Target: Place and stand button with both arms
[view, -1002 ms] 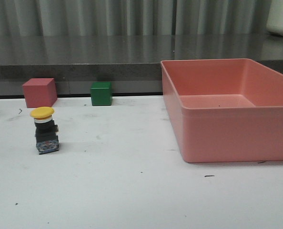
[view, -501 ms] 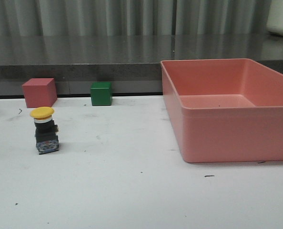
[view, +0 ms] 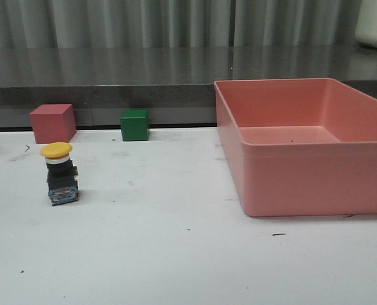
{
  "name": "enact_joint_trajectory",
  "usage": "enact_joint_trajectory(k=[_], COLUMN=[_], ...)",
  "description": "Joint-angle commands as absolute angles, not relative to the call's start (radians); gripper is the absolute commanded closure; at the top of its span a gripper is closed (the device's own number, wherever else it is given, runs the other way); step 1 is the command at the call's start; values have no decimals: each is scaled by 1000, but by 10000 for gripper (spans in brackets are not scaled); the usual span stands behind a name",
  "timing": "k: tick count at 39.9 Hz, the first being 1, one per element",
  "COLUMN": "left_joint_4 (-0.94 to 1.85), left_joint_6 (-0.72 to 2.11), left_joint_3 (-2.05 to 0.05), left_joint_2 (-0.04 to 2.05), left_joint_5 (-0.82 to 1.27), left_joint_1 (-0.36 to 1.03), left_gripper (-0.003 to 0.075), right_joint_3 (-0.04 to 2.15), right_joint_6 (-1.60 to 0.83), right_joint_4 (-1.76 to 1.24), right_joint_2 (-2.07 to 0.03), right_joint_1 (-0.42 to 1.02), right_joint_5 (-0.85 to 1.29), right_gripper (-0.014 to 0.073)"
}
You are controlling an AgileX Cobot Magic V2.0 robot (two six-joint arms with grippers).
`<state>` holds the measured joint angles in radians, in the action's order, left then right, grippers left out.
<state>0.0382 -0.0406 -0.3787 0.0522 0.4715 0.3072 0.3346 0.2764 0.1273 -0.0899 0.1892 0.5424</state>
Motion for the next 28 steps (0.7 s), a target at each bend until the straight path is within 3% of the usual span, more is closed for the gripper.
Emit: enact_joint_trajectory(k=[1, 17, 28], left_joint_4=[59, 61, 61], left_joint_6=[-20, -119, -119], left_joint_3=[-372, -163, 28], left_joint_2=[53, -27, -27], left_joint_5=[361, 301, 65], left_joint_1=[304, 2, -60], left_gripper=[740, 740, 740], right_joint_3=[362, 362, 362], right_joint_6=[267, 267, 267], right_joint_4=[144, 144, 144], right_joint_2=[-99, -99, -99], right_joint_1=[185, 185, 185], right_joint_5=[464, 464, 464], right_gripper=[664, 664, 664])
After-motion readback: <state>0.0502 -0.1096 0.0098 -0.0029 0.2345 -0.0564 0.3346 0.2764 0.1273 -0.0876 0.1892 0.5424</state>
